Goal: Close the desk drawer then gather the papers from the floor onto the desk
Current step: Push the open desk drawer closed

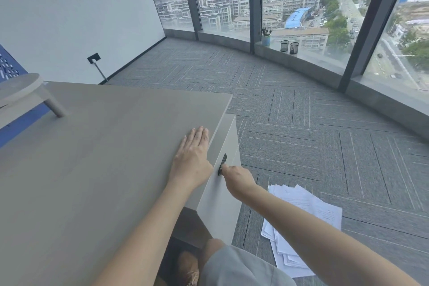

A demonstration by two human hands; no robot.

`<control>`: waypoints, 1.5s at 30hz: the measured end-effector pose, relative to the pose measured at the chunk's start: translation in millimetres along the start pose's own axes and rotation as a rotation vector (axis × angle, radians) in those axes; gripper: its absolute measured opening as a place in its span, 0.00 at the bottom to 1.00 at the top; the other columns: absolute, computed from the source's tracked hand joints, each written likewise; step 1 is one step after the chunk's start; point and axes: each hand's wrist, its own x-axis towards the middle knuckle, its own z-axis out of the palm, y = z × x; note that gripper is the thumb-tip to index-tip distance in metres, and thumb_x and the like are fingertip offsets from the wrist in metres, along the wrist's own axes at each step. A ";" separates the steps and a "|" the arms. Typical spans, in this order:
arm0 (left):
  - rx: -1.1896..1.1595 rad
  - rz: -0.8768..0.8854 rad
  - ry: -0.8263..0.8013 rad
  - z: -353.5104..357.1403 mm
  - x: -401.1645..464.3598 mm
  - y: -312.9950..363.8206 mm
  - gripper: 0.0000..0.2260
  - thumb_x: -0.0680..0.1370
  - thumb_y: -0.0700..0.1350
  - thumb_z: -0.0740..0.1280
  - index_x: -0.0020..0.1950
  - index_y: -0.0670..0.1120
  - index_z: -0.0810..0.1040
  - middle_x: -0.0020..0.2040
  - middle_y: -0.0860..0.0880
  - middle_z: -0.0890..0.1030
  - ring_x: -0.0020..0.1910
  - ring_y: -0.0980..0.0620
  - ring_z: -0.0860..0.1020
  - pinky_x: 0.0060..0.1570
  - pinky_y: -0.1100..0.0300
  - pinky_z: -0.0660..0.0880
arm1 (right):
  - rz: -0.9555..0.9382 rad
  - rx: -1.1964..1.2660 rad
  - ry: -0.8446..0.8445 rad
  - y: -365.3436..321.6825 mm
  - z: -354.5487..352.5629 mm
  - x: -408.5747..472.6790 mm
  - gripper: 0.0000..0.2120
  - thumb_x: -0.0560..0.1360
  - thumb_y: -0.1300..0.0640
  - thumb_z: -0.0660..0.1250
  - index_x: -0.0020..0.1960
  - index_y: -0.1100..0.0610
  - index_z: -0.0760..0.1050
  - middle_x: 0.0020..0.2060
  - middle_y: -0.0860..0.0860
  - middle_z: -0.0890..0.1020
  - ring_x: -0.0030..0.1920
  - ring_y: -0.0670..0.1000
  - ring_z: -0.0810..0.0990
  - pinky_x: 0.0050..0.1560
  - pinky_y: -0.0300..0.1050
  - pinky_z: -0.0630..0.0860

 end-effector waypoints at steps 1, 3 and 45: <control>-0.001 -0.001 0.001 0.1 -0.1 -0.1 0.37 0.72 0.37 0.57 0.80 0.44 0.47 0.81 0.48 0.48 0.80 0.49 0.45 0.78 0.55 0.42 | -0.002 -0.007 0.000 -0.6 -0.2 -0.3 0.18 0.78 0.69 0.53 0.64 0.61 0.71 0.54 0.61 0.83 0.54 0.63 0.82 0.48 0.53 0.74; -0.002 -0.003 0.003 0.4 0.2 -0.4 0.37 0.72 0.37 0.57 0.80 0.44 0.47 0.81 0.48 0.49 0.80 0.50 0.46 0.78 0.55 0.43 | -0.001 -0.011 0.004 -2.1 -0.9 -1.5 0.17 0.78 0.69 0.53 0.64 0.61 0.71 0.54 0.61 0.83 0.54 0.63 0.82 0.48 0.53 0.74; -0.699 -0.033 -0.120 18.8 -39.5 118.1 0.19 0.76 0.39 0.63 0.67 0.44 0.75 0.67 0.47 0.79 0.67 0.49 0.76 0.65 0.59 0.69 | 0.313 0.397 0.077 100.3 -134.7 -189.1 0.14 0.81 0.55 0.63 0.63 0.58 0.77 0.57 0.55 0.84 0.53 0.55 0.84 0.54 0.49 0.80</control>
